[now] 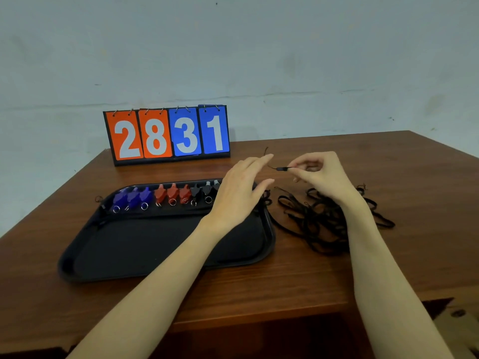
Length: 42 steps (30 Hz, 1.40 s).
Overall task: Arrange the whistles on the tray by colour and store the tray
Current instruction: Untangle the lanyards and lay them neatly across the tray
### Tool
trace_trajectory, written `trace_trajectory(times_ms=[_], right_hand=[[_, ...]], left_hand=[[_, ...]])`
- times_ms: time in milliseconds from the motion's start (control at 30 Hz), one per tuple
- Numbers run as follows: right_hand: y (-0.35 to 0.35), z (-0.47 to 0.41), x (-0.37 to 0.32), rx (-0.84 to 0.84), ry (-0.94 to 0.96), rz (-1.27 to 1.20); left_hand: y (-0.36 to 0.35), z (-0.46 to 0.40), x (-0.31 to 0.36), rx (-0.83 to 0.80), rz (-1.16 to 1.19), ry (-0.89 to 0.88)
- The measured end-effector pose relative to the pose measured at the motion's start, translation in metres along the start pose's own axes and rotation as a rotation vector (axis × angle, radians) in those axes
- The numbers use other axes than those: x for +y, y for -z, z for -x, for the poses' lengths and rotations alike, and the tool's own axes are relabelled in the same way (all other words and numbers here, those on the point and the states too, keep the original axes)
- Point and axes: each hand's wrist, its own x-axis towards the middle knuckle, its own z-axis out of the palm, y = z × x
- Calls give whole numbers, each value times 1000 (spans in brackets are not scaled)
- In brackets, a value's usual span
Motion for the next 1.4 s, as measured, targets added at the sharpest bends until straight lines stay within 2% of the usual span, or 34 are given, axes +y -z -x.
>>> trace_trajectory(times_ms=[267,400,500,667,767,900,1067,1267,1400], right_hand=[[-5,1,-10,-135,41,-121],[-3,4,-13,-162,-52,-99],[5,6,-14,-65,-159,-87],[18,3,-2,224,-222,-16],[25,3,7,279,-226,13],[33,5,15,364,-259,131],[40,6,19,398,-302,206],[35,3,20,357,-244,192],[26,-1,15,230,-201,149]], left_hand=[[-2,0,1,12,28,-30],[0,-1,-1,63,71,-1],[2,-2,-1,143,126,83],[11,-4,-6,212,313,378],[15,-5,-6,264,465,528],[21,-7,-17,409,612,689],[36,-9,-33,643,653,771],[50,-6,-48,889,688,837],[60,-3,-53,1011,691,854]])
